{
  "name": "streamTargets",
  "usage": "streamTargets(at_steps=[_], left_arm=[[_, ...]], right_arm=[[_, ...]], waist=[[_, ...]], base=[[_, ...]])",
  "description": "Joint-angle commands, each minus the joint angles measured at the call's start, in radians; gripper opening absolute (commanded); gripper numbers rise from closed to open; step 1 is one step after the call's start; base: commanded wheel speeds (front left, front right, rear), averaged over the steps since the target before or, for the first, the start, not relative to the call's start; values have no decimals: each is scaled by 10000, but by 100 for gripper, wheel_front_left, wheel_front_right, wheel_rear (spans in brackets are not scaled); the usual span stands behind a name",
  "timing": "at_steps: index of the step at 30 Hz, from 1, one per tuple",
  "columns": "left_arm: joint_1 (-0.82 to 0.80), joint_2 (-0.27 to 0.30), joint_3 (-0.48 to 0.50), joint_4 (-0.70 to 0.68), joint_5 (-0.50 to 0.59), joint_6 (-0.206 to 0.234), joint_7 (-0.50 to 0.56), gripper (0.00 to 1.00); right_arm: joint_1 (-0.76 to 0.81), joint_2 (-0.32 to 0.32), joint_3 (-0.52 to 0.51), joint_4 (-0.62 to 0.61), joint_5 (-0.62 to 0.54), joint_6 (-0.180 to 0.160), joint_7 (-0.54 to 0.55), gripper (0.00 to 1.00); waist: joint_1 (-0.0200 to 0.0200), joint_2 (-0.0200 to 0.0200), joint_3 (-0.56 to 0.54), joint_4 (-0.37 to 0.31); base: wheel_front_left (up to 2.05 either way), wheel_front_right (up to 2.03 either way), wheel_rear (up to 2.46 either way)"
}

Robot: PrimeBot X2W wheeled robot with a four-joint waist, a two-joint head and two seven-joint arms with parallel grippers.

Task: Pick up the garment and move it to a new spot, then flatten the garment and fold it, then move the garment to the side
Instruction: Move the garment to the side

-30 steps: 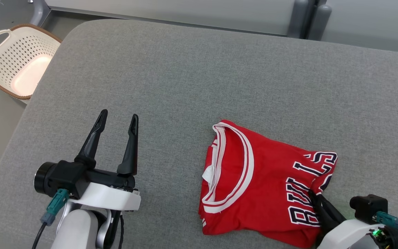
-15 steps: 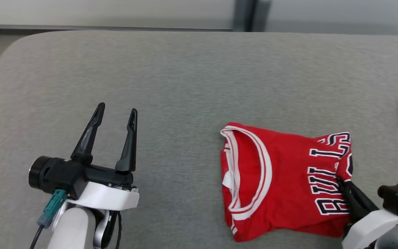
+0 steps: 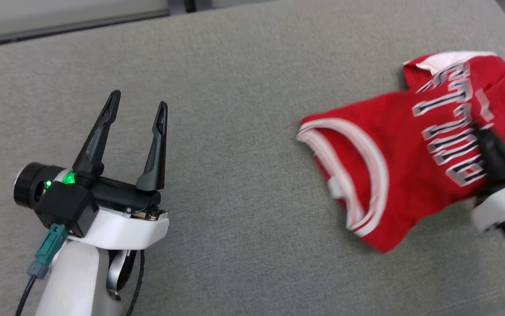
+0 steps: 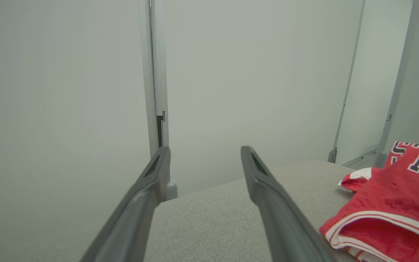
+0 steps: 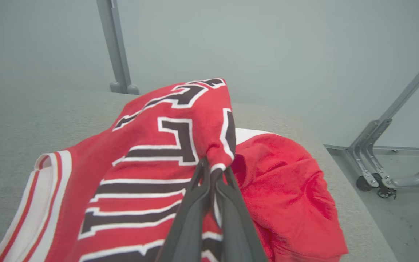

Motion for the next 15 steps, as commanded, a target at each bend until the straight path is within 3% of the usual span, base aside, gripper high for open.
streamTargets(at_steps=[1,11,15], left_arm=[[-279,127,-44,-88,61,-36,-9,100],[-1352,514,-533,-744,235,-103,89,100],[-1842,686,-819,-970,231,-141,143,100]], right_arm=[[-425,-272,-317,180,61,-26,-196,0],[-2234,-1360,-2343,1728,431,-24,-873,0],[-2899,-1589,-2830,3047,611,-24,-1034,0]], waist=[[0,0,725,-484],[0,0,2300,-188],[0,0,3041,107]], base=[[0,0,0],[0,0,0],[0,0,0]])
